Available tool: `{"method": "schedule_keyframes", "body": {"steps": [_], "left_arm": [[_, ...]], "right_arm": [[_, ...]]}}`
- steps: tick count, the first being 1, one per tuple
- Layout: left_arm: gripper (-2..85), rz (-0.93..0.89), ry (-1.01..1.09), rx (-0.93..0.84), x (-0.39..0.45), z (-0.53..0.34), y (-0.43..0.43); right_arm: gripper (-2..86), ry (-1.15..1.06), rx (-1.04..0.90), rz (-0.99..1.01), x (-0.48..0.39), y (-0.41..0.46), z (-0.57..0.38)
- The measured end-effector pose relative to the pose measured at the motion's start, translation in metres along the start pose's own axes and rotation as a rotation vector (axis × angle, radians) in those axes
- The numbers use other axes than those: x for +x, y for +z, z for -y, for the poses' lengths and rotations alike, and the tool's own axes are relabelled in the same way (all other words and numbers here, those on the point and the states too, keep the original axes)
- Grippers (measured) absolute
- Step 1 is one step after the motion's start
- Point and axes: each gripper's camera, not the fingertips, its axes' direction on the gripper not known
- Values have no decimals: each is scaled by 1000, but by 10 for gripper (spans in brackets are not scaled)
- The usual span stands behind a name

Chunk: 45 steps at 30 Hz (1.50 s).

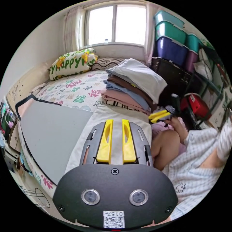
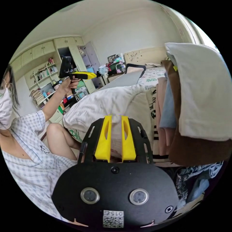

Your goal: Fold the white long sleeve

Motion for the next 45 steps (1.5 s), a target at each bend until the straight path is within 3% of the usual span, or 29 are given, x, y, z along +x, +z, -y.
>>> {"method": "schedule_keyframes", "body": {"steps": [5, 14, 24, 31, 34, 38, 41, 45], "left_arm": [[69, -13, -121, -170, -41, 96, 126], [39, 65, -284, -293, -87, 140, 229], [13, 147, -209, -320, -71, 158, 248], [22, 105, -103, -137, -57, 121, 161], [39, 106, -72, -162, -53, 108, 142], [68, 169, -153, -75, -60, 109, 139], [73, 103, -240, 3, -77, 116, 157], [91, 23, -302, -113, -95, 132, 218]], "right_arm": [[83, 0, 22, 33, 21, 8, -18], [28, -100, -36, 61, 37, 24, -39], [5, -72, -43, 38, 49, 16, -74], [32, 77, 32, -85, 58, -3, -107], [58, 216, 91, -112, 72, -10, -127], [74, 272, 144, -143, 74, -16, -135], [84, 249, 108, -168, 69, -10, -127], [89, 246, 124, -186, 66, -7, -121]]}}
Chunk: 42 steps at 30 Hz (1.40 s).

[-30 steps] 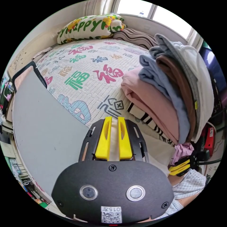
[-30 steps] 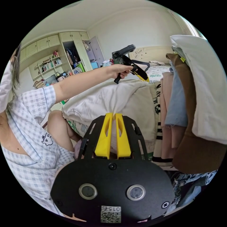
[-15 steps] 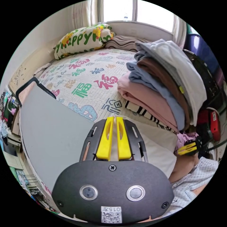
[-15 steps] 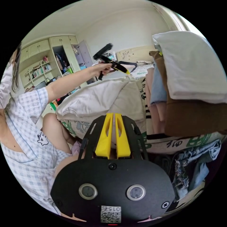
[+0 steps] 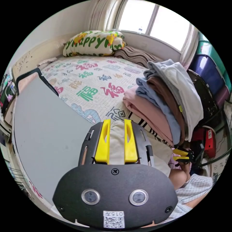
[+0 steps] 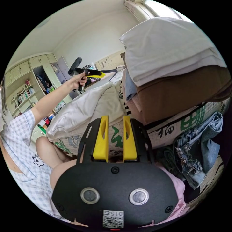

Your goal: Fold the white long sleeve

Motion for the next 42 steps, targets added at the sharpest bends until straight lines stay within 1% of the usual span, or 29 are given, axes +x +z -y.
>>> {"method": "schedule_keyframes", "body": {"steps": [2, 5, 8, 12, 15, 17, 18, 20, 23, 25, 27, 29, 31, 33, 35, 36, 38, 39, 41, 42], "left_arm": [[106, 24, -6, -59, 1, 13, 35], [109, 68, 0, -119, 4, 25, 69], [102, 60, 8, -188, 3, 28, 96], [86, 68, 18, -183, -1, 20, 107], [49, 40, 33, -192, -7, 13, 115], [23, 35, 56, -154, -8, 4, 116], [19, 40, 61, -140, -8, 2, 115], [11, 23, 63, -79, -9, -2, 109], [7, 21, 53, 3, -14, -3, 93], [6, 15, 47, 73, -19, -5, 75], [5, -48, 38, 162, -28, -14, 53], [5, -128, 23, 258, -43, -37, 23], [5, -180, 29, 318, -57, -65, 1], [4, -218, 28, 383, -76, -106, -22], [4, -294, 5, 478, -111, -175, -53], [4, -312, -6, 499, -122, -193, -60], [2, -368, -73, 583, -168, -275, -87], [1, -380, -93, 602, -180, -297, -92], [-1, -387, -166, 675, -227, -382, -110], [-1, -384, -184, 683, -237, -401, -111]], "right_arm": [[85, -6, 23, 7, -4, 1, 1], [84, -16, 0, -18, -9, 6, 1], [84, -12, 0, -38, -13, 2, -4], [81, 3, 26, -46, -16, -3, -11], [77, 2, 12, -15, -20, 4, -6], [36, -66, 30, 33, -31, 4, -5], [28, -61, 36, 37, -33, 3, -5], [10, -51, 88, -17, -40, -6, -5], [2, -20, 186, -15, -41, -30, 1], [0, -39, 235, -37, -49, -45, 11], [0, -87, 274, -71, -64, -59, 23], [0, -168, 327, -66, -92, -78, 38], [1, -244, 355, -36, -119, -89, 48], [2, -341, 358, 18, -152, -96, 56], [2, -487, 336, 124, -203, -98, 63], [2, -524, 325, 163, -215, -97, 65], [1, -664, 255, 351, -270, -86, 72], [1, -697, 230, 404, -284, -81, 74], [1, -834, 86, 587, -344, -53, 80], [1, -867, 41, 618, -359, -44, 80]]}}
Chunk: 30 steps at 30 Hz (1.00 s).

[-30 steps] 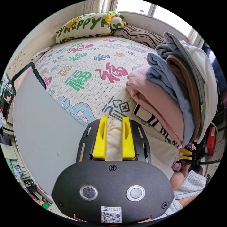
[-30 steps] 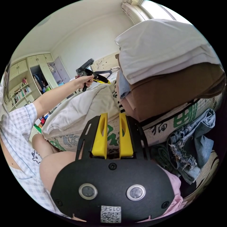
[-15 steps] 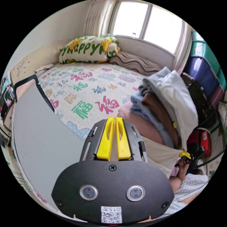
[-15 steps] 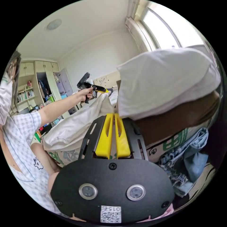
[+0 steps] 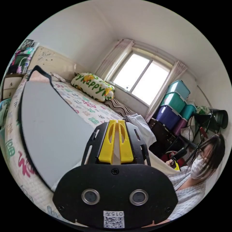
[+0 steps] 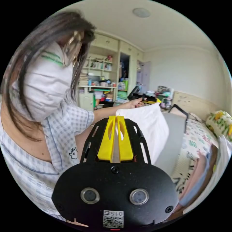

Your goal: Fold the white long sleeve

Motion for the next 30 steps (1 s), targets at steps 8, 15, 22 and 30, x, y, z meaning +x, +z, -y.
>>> {"method": "schedule_keyframes", "body": {"steps": [8, 15, 22, 30], "left_arm": [[-4, 110, -287, -89, -150, -149, -99], [2, 158, -390, -83, -189, -194, -116], [94, 122, -335, -141, -176, -209, -106], [25, 190, -348, -168, -176, -226, -95]], "right_arm": [[-2, -38, -536, 348, -27, 208, 43], [-2, -116, -617, 295, -61, 239, 73], [20, -206, -535, 257, -94, 232, 109], [38, -213, -708, -91, -93, 264, 123]]}}
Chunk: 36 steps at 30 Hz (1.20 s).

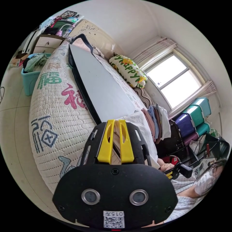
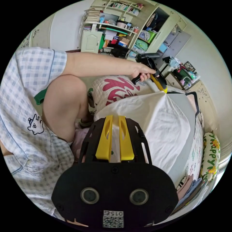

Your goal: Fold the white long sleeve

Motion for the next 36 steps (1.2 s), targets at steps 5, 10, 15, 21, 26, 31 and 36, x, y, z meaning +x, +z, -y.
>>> {"method": "schedule_keyframes", "body": {"steps": [5, 10, 15, 21, 26, 31, 36], "left_arm": [[-3, -15, -47, 78, -15, -18, -19], [1, 22, -52, 126, -22, -32, -44], [77, -29, -9, 51, -6, -28, -25], [25, 30, 1, -15, 10, -19, -4], [1, 58, -7, 30, 11, -22, -28], [-1, 169, 8, -32, 24, -20, -23], [5, 232, 16, -77, 38, -12, -18]], "right_arm": [[-6, -9, 46, 39, -1, -12, 8], [-8, 31, 106, 149, 12, -21, 12], [-6, 21, 27, 117, 9, -13, 19], [-8, 8, 25, 62, 9, -15, 21], [-9, 36, 76, 123, 28, -25, 10], [-6, 65, 13, 189, 47, -16, 2], [-8, -21, 20, 253, 46, -22, -14]]}}
